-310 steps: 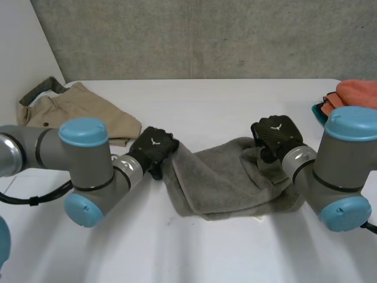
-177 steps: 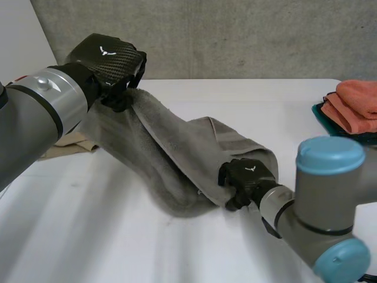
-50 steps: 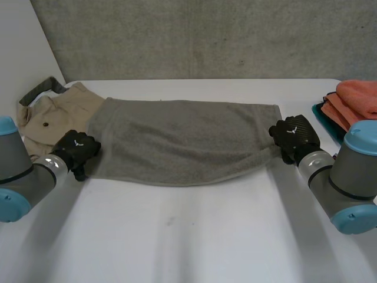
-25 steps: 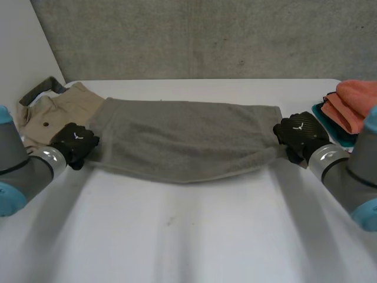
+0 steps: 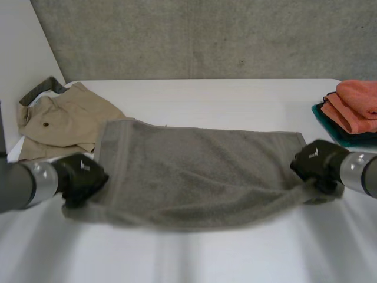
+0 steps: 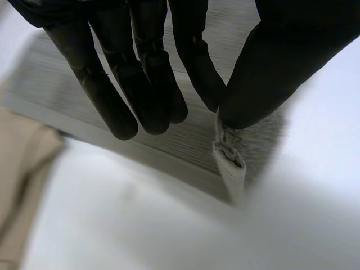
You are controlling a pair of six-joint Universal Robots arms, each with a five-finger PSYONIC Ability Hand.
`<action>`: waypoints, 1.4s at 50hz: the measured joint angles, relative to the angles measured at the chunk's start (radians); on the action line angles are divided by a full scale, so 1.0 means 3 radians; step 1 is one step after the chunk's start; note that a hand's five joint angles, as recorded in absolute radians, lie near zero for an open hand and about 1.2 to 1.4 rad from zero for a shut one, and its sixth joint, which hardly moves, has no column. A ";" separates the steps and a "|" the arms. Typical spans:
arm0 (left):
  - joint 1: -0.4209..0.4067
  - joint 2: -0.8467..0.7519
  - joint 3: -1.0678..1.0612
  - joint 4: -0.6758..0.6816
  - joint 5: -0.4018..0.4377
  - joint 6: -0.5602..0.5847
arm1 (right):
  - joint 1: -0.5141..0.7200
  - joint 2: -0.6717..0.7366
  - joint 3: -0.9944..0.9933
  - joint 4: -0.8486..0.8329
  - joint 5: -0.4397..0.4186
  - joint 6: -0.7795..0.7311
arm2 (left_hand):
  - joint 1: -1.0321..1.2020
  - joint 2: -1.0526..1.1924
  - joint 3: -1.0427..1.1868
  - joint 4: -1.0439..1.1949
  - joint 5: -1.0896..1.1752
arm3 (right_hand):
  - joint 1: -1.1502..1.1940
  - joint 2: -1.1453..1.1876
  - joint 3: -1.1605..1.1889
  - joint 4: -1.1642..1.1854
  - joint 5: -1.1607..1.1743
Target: Fold the laundry.
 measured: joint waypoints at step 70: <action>-0.0569 -0.2180 0.3239 0.1261 -0.0669 -0.0900 | 0.0201 0.1769 -0.2373 -0.0748 0.0593 0.1363 | 0.0000 0.0005 0.0001 0.0001 0.0000 | -0.2437 -0.2596 -0.2609 -0.2634 -0.2622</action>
